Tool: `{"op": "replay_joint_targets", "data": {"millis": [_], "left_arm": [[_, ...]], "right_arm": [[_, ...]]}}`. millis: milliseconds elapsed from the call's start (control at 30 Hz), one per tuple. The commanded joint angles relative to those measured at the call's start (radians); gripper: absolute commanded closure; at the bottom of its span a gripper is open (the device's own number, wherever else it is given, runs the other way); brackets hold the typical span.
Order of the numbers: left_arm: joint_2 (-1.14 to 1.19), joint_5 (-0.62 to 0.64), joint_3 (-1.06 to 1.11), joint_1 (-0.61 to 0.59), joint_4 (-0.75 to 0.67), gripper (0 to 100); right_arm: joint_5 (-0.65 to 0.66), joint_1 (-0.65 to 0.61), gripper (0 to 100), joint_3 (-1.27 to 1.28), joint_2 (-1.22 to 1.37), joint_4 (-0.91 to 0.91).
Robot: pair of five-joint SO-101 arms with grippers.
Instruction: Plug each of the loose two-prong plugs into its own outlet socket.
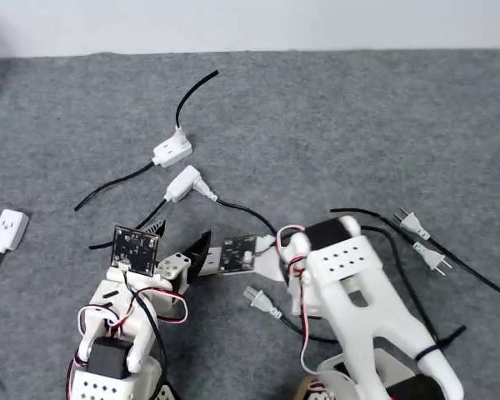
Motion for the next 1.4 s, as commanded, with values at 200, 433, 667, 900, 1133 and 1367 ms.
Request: {"op": "replay_joint_targets", "data": {"millis": [200, 433, 667, 900, 1133, 1367], "left_arm": [[-0.015, 0.002, -0.051, -0.178, 0.184, 73], [-0.015, -0.117, -0.061, -0.198, 0.278, 73], [-0.015, -0.12, -0.061, -0.195, 0.278, 73], [-0.015, -0.12, -0.061, -0.195, 0.276, 73], [-0.015, -0.121, -0.054, -0.195, 0.276, 73], [-0.015, -0.124, -0.019, -0.195, 0.227, 73]], "right_arm": [[-0.425, -0.308, 68.1, 0.018, 0.004, -0.251], [-0.457, -0.309, 68.1, 0.014, 0.196, -0.343], [-0.448, -0.308, 71.0, -0.032, 0.346, -0.374], [-0.393, -0.272, 95.3, -0.054, 0.351, -0.38], [-0.29, -0.16, 99.0, -0.074, 0.286, -0.348], [-0.046, 0.061, 99.1, -0.173, 0.054, -0.217]]}}
